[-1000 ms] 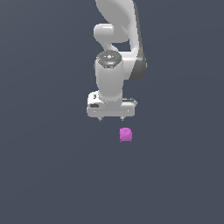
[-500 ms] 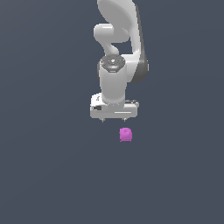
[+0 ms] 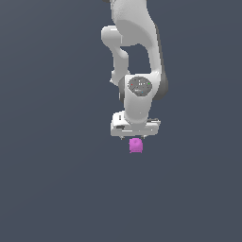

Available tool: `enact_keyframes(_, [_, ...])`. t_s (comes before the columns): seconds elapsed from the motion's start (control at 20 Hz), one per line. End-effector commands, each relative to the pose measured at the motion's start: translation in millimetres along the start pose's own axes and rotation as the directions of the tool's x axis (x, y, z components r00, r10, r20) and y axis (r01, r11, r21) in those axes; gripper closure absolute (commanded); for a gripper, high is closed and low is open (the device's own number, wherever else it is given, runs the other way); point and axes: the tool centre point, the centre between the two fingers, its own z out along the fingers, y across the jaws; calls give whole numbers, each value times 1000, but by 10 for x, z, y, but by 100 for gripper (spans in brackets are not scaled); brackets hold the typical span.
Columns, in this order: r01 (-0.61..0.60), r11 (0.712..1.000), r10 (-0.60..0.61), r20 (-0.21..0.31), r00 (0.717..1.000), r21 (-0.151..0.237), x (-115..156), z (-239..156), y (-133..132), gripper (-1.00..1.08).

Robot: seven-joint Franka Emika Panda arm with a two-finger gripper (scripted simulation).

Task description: Pick up the object and move it to a goal position.

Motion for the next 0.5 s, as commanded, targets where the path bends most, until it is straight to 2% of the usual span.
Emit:
enact_keyframes(0.0, [4,1000,-4,-2,1000,-3,17,109,-103,-92])
enact_keyframes(0.45, [10,1000,-10,-1,1000,-5,20,217,-194,-92])
